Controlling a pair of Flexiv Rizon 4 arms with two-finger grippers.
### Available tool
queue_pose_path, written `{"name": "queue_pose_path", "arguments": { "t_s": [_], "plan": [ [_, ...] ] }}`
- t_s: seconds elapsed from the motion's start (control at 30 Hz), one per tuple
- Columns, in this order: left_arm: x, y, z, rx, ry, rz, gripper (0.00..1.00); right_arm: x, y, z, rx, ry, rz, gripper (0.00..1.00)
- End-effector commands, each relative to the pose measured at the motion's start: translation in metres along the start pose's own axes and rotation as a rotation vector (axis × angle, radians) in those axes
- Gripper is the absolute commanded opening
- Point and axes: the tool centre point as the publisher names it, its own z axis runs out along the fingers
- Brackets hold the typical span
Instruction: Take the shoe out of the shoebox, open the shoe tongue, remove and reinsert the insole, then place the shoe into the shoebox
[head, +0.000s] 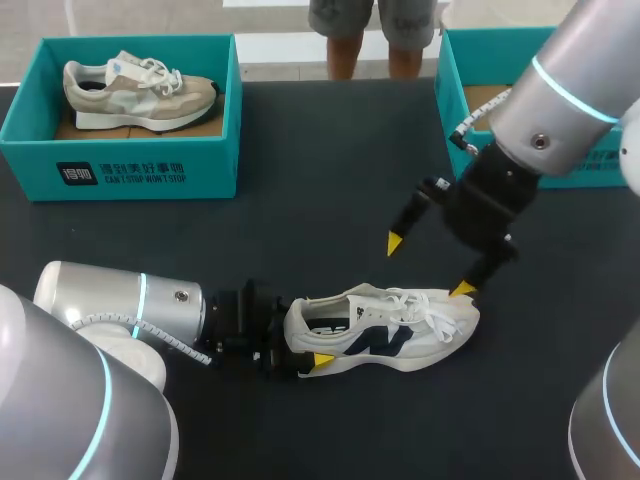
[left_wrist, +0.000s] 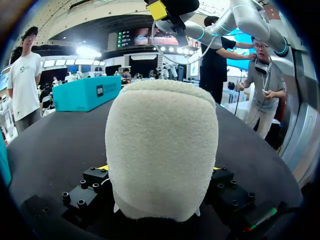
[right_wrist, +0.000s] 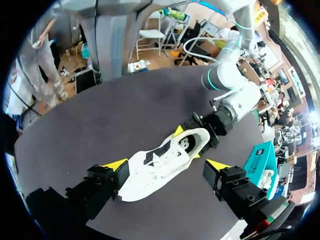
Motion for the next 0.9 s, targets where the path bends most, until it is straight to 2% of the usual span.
{"name": "queue_pose_path", "arguments": {
  "t_s": [0.03, 0.2, 0.4, 0.63, 0.9],
  "plan": [
    [0.001, 0.004, -0.001, -0.004, 0.0, -0.001, 0.0, -0.009, 0.007, -0.001, 0.065, 0.108, -0.035, 1.0],
    [0.001, 0.004, -0.001, -0.004, 0.0, -0.001, 0.0, -0.009, 0.007, -0.001, 0.065, 0.108, -0.035, 1.0],
    [0.001, 0.004, -0.001, -0.004, 0.0, -0.001, 0.0, -0.023, 0.001, 0.006, 0.086, 0.093, -0.154, 1.0],
    [0.001, 0.004, -0.001, -0.004, 0.0, -0.001, 0.0, -0.03, -0.004, 0.023, 0.134, 0.185, -0.292, 1.0],
    [0.001, 0.004, -0.001, -0.004, 0.0, -0.001, 0.0, -0.028, -0.004, 0.048, 0.161, 0.251, -0.355, 1.0]
  ]
}}
